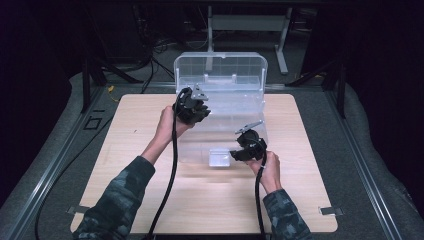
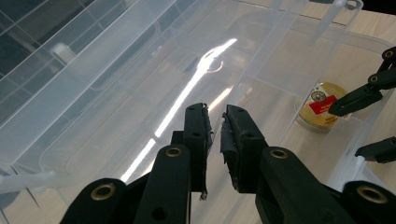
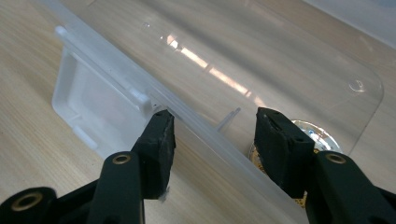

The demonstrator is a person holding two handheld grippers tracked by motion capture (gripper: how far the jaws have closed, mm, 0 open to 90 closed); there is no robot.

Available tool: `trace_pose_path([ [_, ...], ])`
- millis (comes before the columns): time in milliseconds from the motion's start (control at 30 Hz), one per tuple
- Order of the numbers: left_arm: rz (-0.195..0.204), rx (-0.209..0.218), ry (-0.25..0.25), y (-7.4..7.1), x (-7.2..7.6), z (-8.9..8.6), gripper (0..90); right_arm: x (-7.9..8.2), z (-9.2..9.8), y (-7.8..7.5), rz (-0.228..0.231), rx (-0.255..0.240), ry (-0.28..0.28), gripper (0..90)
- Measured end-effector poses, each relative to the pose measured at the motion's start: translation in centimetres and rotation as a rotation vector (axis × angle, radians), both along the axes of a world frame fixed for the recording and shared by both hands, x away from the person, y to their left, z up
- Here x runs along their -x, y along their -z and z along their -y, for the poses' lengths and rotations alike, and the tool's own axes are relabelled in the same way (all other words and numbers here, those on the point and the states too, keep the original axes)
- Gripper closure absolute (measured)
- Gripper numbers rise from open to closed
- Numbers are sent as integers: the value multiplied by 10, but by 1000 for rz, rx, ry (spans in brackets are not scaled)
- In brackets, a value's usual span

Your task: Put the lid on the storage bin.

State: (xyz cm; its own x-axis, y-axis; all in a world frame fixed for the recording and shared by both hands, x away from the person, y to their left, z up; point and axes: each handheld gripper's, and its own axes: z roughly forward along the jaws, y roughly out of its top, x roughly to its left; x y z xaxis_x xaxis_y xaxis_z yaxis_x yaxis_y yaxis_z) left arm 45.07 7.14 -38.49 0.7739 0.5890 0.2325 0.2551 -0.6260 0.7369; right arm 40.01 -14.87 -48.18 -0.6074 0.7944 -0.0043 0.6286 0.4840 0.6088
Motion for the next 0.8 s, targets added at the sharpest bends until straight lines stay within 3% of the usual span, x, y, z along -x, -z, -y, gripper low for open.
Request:
trace_pose_path([
  [800, 29, 17, -37, 9, 7, 4, 769, -14, 2, -1, -18, 0, -4, 481],
])
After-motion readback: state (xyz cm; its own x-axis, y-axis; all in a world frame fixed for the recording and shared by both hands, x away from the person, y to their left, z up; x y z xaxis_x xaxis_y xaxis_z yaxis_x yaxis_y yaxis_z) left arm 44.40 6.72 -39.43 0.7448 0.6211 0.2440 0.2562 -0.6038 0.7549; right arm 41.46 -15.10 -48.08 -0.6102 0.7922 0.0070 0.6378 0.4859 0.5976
